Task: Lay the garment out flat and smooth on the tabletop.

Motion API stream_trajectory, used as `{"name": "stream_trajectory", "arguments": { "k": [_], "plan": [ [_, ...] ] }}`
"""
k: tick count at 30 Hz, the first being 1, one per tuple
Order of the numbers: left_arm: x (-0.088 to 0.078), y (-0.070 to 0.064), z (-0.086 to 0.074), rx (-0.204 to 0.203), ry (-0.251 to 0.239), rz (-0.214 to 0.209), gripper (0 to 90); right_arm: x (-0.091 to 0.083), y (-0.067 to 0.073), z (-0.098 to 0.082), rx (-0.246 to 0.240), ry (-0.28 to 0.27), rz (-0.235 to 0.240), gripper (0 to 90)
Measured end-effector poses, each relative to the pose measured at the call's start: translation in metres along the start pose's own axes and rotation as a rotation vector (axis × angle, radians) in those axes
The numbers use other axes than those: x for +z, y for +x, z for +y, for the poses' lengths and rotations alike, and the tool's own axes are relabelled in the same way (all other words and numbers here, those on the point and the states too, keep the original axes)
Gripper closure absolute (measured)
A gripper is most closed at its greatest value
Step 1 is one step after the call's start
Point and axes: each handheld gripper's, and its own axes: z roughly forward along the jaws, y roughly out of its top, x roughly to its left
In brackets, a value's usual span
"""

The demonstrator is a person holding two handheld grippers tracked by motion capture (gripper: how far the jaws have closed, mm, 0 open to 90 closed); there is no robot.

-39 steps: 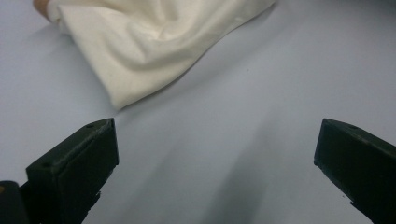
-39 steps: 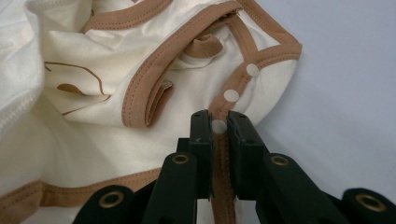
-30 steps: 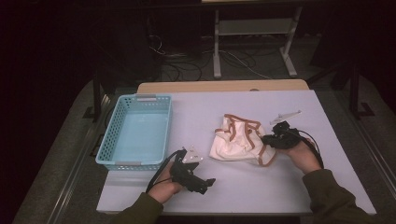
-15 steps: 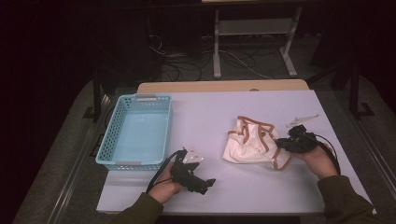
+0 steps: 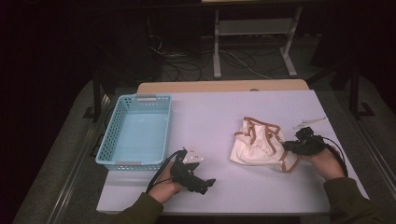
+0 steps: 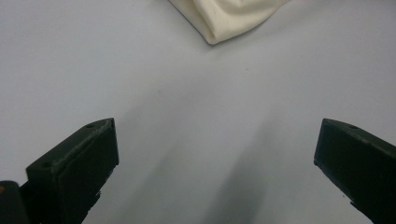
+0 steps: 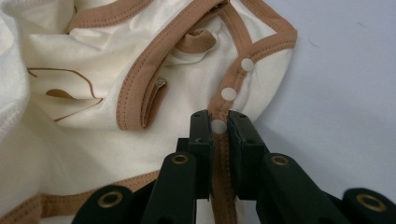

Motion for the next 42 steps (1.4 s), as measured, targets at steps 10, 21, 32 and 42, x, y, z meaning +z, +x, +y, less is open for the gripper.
{"name": "stream_trajectory", "arguments": {
  "k": [10, 21, 32, 42],
  "plan": [
    [0.0, 0.0, 0.0, 0.001, 0.0, 0.001, 0.0, -0.011, 0.001, 0.001, 0.027, -0.062, 0.02, 63.2],
    [0.0, 0.0, 0.0, 0.0, -0.001, 0.001, 0.0, -0.025, 0.014, 0.009, 0.045, -0.13, 0.123, 59.6],
    [0.0, 0.0, 0.0, 0.001, 0.001, 0.002, 0.0, -0.025, 0.032, 0.018, 0.014, -0.145, 0.228, 62.1],
    [0.0, 0.0, 0.0, 0.002, 0.003, 0.0, 0.0, -0.019, 0.043, 0.022, -0.027, -0.129, 0.274, 66.7]
  ]
}}
